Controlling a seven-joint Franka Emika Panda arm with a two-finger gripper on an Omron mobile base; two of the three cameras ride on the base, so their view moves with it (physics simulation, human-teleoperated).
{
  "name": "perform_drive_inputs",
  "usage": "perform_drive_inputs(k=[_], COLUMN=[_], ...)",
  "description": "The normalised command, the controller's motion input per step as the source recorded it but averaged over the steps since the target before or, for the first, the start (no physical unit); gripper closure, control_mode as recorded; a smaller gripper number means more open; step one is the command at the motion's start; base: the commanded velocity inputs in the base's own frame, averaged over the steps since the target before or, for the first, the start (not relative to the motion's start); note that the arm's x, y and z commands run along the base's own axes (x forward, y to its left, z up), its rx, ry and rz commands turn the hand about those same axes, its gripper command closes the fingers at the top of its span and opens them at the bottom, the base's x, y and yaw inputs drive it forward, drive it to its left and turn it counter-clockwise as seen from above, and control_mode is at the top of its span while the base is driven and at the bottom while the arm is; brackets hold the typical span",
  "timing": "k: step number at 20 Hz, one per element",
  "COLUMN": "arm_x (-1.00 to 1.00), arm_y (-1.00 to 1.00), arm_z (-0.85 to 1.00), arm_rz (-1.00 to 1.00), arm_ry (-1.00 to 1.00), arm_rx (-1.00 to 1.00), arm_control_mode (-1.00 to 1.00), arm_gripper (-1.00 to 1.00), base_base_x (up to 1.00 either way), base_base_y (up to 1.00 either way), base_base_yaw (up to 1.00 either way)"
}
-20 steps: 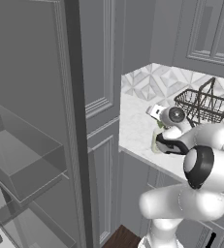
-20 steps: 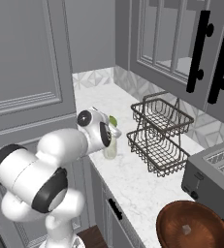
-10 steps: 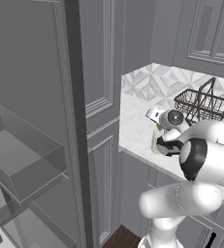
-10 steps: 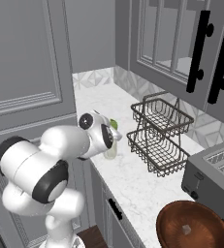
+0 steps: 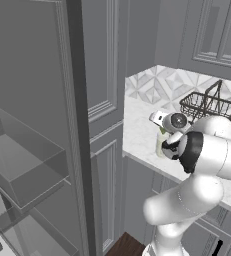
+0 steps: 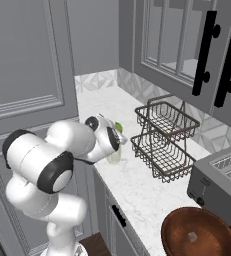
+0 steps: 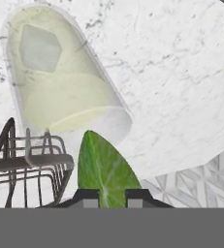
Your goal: Grab a lemon wedge from the fridge and one ice cube from the ice bowl, and put them in the glass of lemonade.
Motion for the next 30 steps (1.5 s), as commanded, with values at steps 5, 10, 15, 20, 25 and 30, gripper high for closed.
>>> perform_drive_inputs(k=[5, 10, 15, 20, 25, 30], arm_x=[-0.05, -0.27, -0.15, -0.01, -0.09, -0.09], arm_y=[0.01, 0.0, 0.0, 0.09, 0.16, 0.11], arm_z=[-0.22, -0.16, -0.12, -0.05, -0.12, -0.08], arm_rz=[0.0, -0.01, -0.01, -0.02, -0.01, -0.01], arm_ry=[0.0, 0.0, 0.0, 0.0, -0.01, -0.02], arm_rx=[0.0, 0.0, 0.0, 0.0, 0.0, 0.0], arm_control_mode=[-1.0, -1.0, -1.0, -1.0, -1.0, -1.0], arm_gripper=[1.0, 1.0, 1.0, 1.0, 1.0, -1.0], base_base_x=[0.0, 0.0, 0.0, 0.0, 0.0, 0.0], base_base_y=[0.0, 0.0, 0.0, 0.0, 0.0, 0.0], base_base_yaw=[0.0, 0.0, 0.0, 0.0, 0.0, 0.0])
